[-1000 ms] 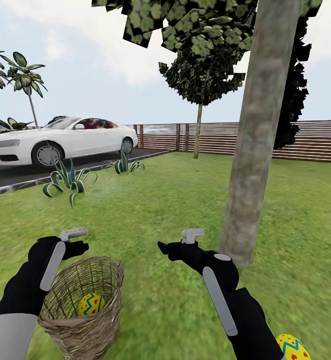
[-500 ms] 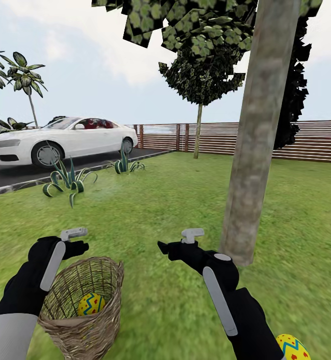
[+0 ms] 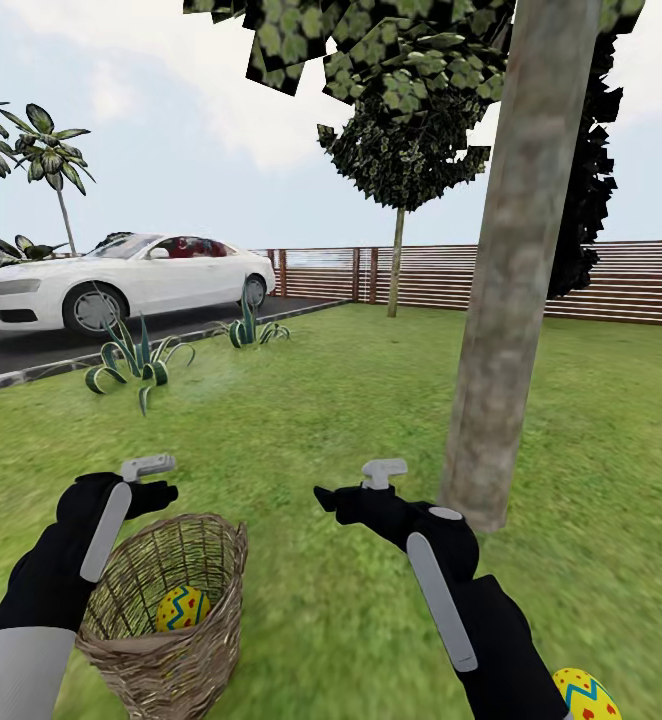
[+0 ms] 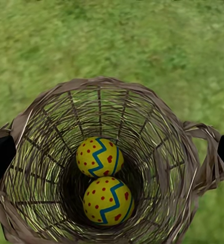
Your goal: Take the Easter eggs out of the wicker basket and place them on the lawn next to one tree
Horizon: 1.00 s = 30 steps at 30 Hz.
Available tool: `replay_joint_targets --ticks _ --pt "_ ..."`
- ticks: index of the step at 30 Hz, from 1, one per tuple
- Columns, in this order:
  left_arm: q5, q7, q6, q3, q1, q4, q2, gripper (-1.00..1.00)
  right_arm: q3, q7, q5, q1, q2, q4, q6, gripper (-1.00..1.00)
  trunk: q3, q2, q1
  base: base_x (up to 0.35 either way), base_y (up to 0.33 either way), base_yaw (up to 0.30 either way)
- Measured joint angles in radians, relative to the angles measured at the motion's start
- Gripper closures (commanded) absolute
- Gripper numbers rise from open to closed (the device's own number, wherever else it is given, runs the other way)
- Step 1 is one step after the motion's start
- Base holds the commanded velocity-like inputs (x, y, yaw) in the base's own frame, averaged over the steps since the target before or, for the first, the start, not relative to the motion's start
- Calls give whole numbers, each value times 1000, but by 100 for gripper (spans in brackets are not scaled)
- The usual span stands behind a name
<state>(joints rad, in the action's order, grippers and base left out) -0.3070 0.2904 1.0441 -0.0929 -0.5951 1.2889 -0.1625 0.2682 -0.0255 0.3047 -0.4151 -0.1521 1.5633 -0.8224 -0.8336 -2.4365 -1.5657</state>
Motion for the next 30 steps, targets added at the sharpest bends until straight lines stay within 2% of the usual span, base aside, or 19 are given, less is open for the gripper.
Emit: replay_joint_targets --ticks 13,22,27,30 --pt "0 0 0 1 0 2 3 -100 -2 3 13 0 1 2 -1 -100 0 0 0 0 0 0" --pt "0 0 0 -3 0 -5 3 -100 -2 3 14 0 1 2 -1 -100 -28 -63 -34 0 0 0" --pt "0 0 0 -6 0 -6 3 -100 -2 3 14 0 1 2 -1 -100 -47 -64 -37 0 0 0" --pt "0 0 0 -7 0 -6 2 -100 -1 3 15 0 1 2 -1 -100 -48 -64 -37 0 0 0"
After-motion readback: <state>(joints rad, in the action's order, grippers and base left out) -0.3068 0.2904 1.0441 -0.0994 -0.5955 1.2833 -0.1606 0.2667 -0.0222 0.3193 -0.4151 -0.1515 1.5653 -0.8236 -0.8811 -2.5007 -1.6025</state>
